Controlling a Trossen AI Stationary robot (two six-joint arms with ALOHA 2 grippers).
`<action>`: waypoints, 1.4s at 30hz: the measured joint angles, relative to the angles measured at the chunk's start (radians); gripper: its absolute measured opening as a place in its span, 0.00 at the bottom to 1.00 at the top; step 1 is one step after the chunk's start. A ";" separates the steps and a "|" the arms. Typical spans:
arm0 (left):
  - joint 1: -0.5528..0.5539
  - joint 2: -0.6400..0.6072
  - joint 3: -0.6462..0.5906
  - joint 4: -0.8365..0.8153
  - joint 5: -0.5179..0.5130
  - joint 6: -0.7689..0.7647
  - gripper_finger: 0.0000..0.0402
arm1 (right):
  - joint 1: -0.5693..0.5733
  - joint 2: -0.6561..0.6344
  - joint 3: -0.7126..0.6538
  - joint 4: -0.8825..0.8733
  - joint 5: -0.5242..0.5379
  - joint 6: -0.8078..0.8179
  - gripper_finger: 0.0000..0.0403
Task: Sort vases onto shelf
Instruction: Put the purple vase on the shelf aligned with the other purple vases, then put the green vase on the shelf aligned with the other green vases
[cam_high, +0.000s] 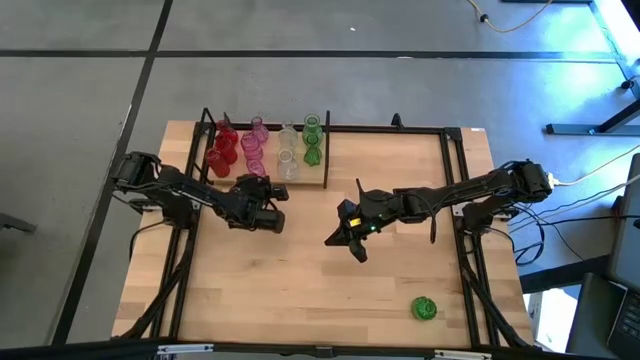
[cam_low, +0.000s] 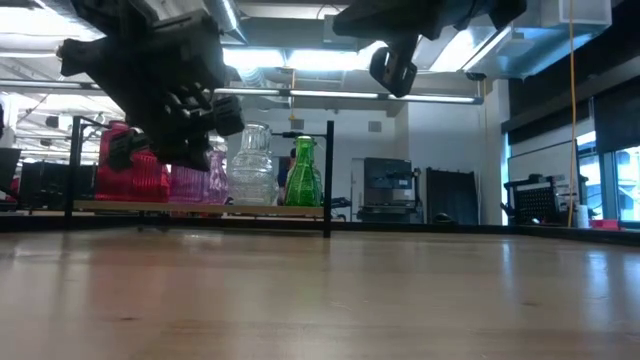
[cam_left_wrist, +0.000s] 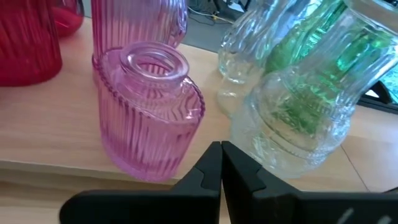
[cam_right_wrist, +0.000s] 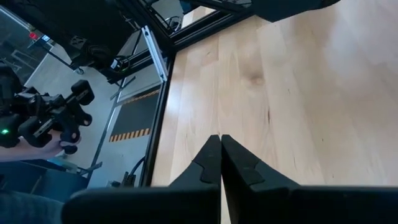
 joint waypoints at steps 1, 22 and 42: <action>0.002 0.000 0.000 -0.003 0.000 0.000 0.00 | 0.000 0.000 0.000 -0.004 0.000 0.000 0.00; 0.051 0.000 0.000 -0.066 -0.006 -0.001 0.00 | 0.000 0.000 0.000 -0.023 -0.036 0.000 0.00; -0.186 -0.062 0.057 -0.060 0.003 0.011 0.00 | -0.001 -0.006 0.000 -0.067 -0.039 -0.026 0.00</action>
